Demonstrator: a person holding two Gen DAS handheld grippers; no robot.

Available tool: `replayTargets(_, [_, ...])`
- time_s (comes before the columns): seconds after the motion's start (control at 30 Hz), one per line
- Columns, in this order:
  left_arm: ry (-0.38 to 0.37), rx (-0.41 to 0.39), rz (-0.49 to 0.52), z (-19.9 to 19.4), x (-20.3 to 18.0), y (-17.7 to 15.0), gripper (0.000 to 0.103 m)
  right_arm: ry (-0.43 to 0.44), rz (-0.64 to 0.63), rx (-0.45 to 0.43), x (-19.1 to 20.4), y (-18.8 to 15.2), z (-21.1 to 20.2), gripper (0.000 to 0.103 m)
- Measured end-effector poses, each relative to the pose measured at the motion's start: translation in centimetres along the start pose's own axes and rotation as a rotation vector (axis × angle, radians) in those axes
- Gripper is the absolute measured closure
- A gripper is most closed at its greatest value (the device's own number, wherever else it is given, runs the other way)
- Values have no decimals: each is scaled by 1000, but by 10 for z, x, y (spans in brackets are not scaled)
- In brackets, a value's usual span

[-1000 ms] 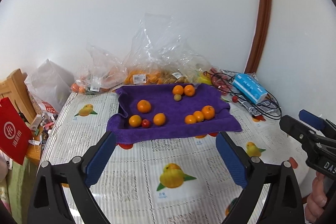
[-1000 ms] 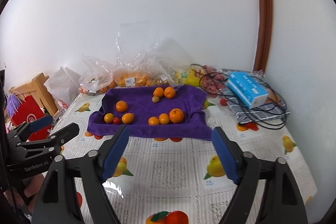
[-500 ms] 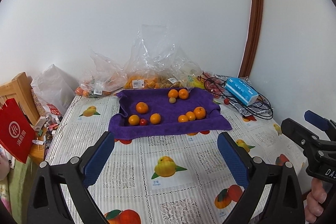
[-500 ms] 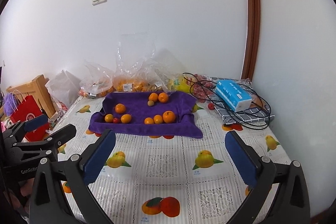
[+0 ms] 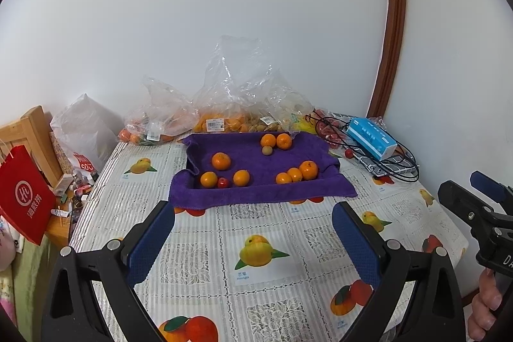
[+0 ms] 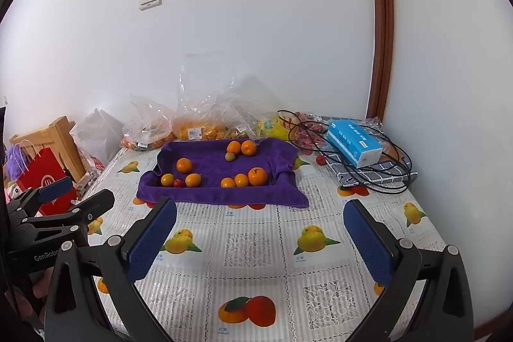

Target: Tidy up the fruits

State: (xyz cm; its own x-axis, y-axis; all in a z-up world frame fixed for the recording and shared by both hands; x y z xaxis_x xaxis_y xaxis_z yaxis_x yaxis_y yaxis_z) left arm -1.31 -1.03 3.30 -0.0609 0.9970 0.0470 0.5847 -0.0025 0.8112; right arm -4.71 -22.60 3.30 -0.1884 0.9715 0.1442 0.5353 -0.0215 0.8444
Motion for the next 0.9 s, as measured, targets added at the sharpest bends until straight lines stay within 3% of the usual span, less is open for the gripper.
replayTargets(0.9, [20, 2, 6, 1, -2, -3, 3, -5, 9, 0, 3, -2, 1, 1])
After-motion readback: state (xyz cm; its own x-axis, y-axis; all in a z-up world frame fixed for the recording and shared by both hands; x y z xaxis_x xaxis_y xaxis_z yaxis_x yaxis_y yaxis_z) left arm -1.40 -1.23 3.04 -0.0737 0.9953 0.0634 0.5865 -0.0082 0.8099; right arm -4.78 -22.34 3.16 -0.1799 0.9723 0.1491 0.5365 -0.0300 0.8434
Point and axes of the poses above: each gripper's, at about its wrist camera, not at the fingertips, and z roughly the way its jaws point, x to its left, y to its top, the point moved 1 cm from there along z, roughly the way its jaws point, and after that the axes turned 9 degrees about y, right-handed, at the moved point
